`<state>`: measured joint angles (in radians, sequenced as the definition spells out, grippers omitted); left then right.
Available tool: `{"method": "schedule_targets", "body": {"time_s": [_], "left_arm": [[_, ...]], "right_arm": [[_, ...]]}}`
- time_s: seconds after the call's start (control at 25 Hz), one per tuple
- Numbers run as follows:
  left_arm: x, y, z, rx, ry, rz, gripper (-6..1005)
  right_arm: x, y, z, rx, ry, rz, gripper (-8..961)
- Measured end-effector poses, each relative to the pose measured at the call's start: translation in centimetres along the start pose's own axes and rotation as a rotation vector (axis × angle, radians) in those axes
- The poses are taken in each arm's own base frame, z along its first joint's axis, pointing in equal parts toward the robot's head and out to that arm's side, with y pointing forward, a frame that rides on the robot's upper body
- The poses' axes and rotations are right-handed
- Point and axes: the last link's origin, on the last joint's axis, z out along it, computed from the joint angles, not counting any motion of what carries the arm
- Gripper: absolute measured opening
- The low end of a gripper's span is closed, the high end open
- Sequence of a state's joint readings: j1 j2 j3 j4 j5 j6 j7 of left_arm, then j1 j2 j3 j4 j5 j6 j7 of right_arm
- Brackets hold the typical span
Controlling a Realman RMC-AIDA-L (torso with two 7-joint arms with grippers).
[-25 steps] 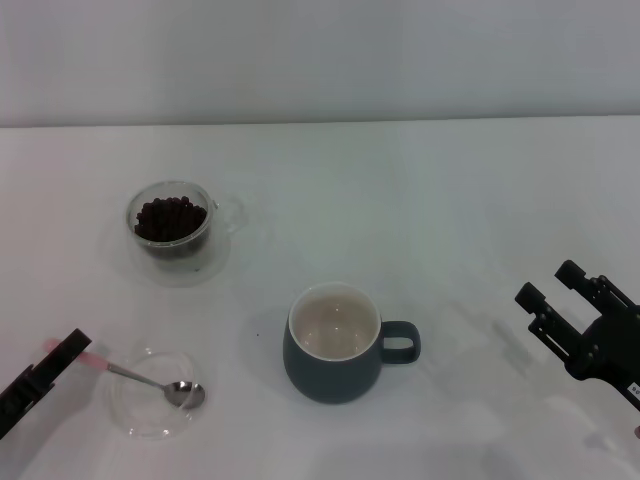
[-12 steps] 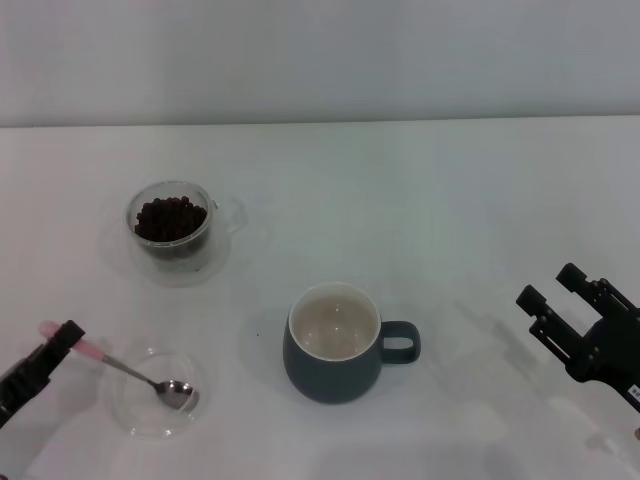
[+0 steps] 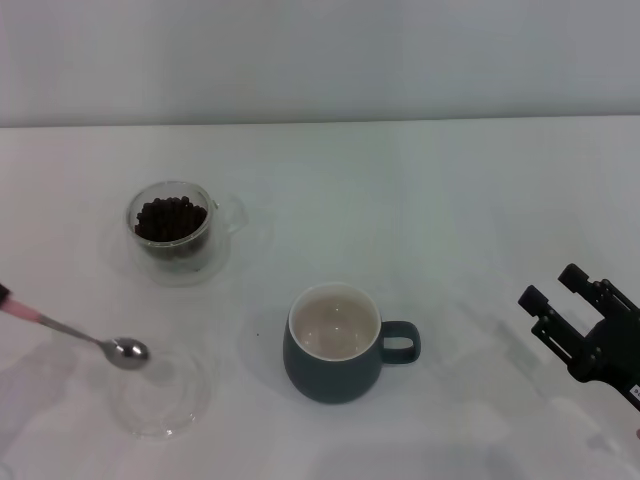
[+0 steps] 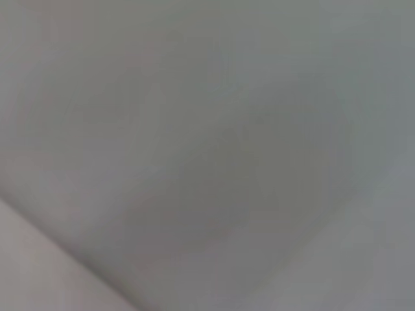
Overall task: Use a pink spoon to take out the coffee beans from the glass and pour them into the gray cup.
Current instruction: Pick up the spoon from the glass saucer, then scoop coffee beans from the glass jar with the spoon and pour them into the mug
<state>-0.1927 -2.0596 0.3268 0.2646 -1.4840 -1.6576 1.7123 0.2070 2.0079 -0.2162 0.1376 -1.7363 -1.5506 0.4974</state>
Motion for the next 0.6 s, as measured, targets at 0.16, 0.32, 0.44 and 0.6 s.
{"method": "schedule_targets", "body": {"time_s": [0.16,0.32,0.44,0.6], "left_arm": [[1.9,-0.2,0.1,0.001,0.072,0.022,135],[4.7,0.1,1.8,-0.037,0.141,0.095,134],[6.7,0.4,4.3,-0.079,0.130,0.162,134],[8.2,0.4,8.0,-0.084,0.065,0.206,134]], "right_arm": [[0.0,0.0,0.0,0.001,0.001,-0.001,695],[0.1,0.0,-0.1,0.002,0.002,0.000,695],[0.1,0.1,0.0,0.001,0.001,0.002,695],[0.1,0.1,0.0,-0.001,0.001,0.004,695]]}}
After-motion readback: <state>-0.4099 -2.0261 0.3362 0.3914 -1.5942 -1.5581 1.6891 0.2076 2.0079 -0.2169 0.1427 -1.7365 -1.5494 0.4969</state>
